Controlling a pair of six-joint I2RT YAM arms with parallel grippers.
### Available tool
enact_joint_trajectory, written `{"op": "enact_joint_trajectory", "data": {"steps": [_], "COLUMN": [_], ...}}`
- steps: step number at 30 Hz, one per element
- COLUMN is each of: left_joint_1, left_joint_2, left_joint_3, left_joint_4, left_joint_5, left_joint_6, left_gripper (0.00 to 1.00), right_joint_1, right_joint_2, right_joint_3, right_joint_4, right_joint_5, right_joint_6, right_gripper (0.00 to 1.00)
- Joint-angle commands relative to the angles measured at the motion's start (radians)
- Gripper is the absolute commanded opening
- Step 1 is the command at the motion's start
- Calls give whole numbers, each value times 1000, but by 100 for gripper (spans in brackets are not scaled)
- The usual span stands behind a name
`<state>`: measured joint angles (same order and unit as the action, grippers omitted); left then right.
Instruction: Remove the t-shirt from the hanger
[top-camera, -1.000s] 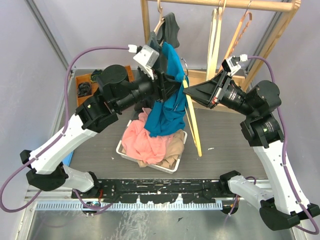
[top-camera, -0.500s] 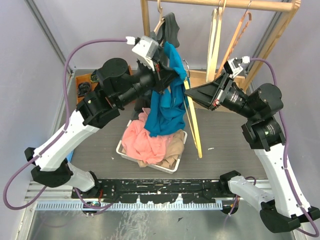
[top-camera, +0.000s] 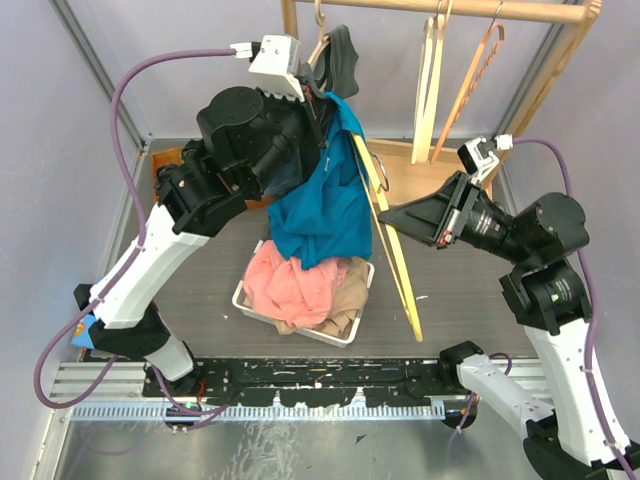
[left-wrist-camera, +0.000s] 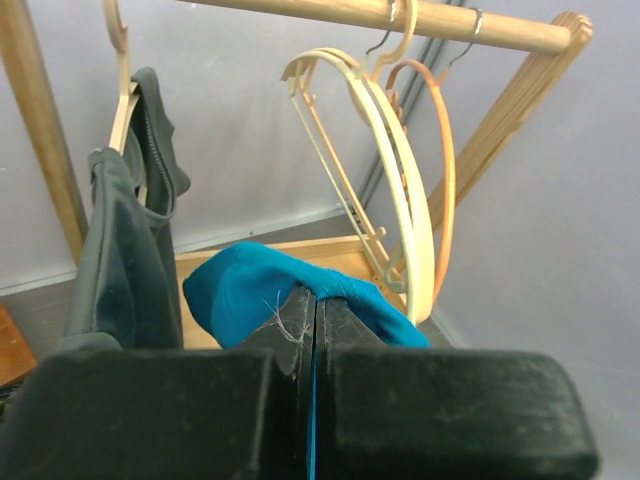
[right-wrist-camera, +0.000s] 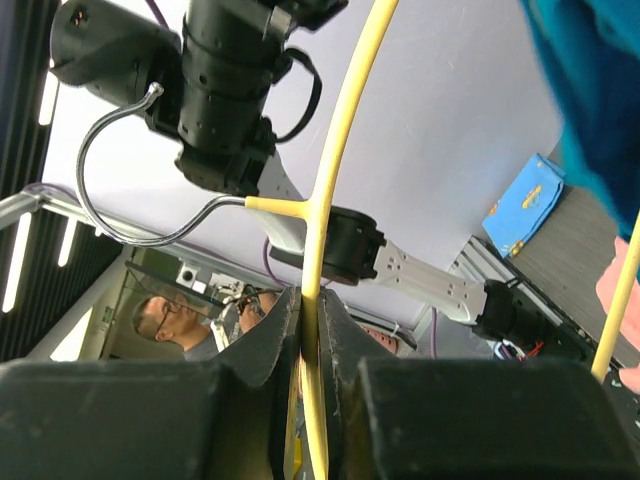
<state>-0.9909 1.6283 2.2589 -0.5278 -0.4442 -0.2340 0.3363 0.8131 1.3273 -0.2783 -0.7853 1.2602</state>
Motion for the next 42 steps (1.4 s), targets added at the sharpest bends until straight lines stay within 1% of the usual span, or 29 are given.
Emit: {"op": "enact_joint_trajectory", "data": {"steps": [1, 5, 12, 20, 30, 34, 37, 42], "left_joint_1": [3, 5, 9, 21, 49, 50, 50, 49], "left_joint_2": [-19, -21, 15, 26, 44, 40, 22, -35], "left_joint_3": [32, 52, 96, 83, 111, 119, 101, 21], "left_joint_4": [22, 35, 6, -27, -169, -192, -210, -219], "left_joint_5": [-83, -115, -157, -189, -165, -139, -134, -122], "left_joint_6": [39, 75, 121, 142, 77, 61, 49, 14], "left_gripper": [0, 0, 0, 0, 0, 0, 0, 0], "right_joint_1": [-3, -3, -3, -4, -4, -3, -3, -4], "right_joint_2": [-58, -94, -124, -144, -137, -141, -141, -124], "right_joint_3": [21, 9, 23, 78, 143, 141, 137, 121], "right_joint_4": [-27, -44, -72, -88, -85, -85, -78, -53], "right_joint_5": [-46, -59, -76, -78, -78, -42, -11, 20], "right_joint_6": [-58, -59, -59, -55, -51, -50, -54, -55], "right_gripper": [1, 1, 1, 1, 1, 1, 0, 1]}}
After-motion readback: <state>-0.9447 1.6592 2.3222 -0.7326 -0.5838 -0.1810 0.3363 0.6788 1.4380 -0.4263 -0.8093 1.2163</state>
